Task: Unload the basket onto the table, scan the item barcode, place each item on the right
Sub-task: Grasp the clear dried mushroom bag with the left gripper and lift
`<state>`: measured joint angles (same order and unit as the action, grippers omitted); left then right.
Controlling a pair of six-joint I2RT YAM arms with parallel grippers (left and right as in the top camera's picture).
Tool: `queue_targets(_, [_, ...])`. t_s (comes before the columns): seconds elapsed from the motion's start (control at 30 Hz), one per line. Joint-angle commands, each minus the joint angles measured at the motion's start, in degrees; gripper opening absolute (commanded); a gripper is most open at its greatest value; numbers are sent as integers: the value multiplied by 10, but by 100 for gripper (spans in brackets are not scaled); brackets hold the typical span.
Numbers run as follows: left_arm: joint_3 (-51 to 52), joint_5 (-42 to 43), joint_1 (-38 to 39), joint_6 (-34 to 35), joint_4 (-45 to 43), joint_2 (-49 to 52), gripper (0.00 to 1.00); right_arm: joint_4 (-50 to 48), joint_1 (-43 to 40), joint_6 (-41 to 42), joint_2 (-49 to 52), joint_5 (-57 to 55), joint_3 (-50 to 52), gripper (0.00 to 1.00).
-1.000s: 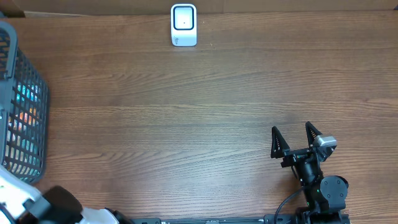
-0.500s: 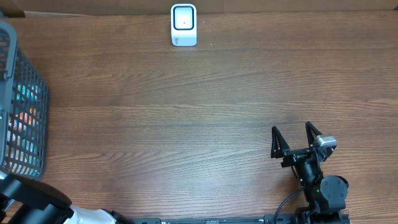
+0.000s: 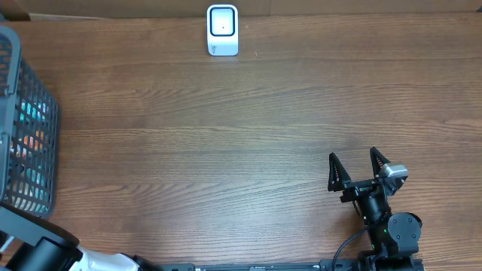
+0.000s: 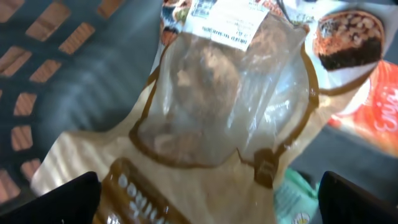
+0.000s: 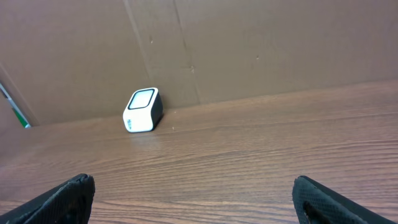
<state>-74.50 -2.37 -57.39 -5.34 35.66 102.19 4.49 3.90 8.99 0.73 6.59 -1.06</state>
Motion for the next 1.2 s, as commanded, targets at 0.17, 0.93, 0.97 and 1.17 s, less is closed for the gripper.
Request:
queue_targets(0.17, [5,-28,0,-26,-39,87,100,-2,3,-1,-3,-5,6,100])
queue_targets(0.93, [-163,-18,16,36,96,80,4,-2,3,0,-3,-5,6,100])
queue_targets(0.97, [-186,-5,19,45,111,70,4,-2,3,-1,-3,-5,6,100])
queue_targets(1.17, [-320,108,40,103,174,9,4,-2,3,0,-3,-5,6,100])
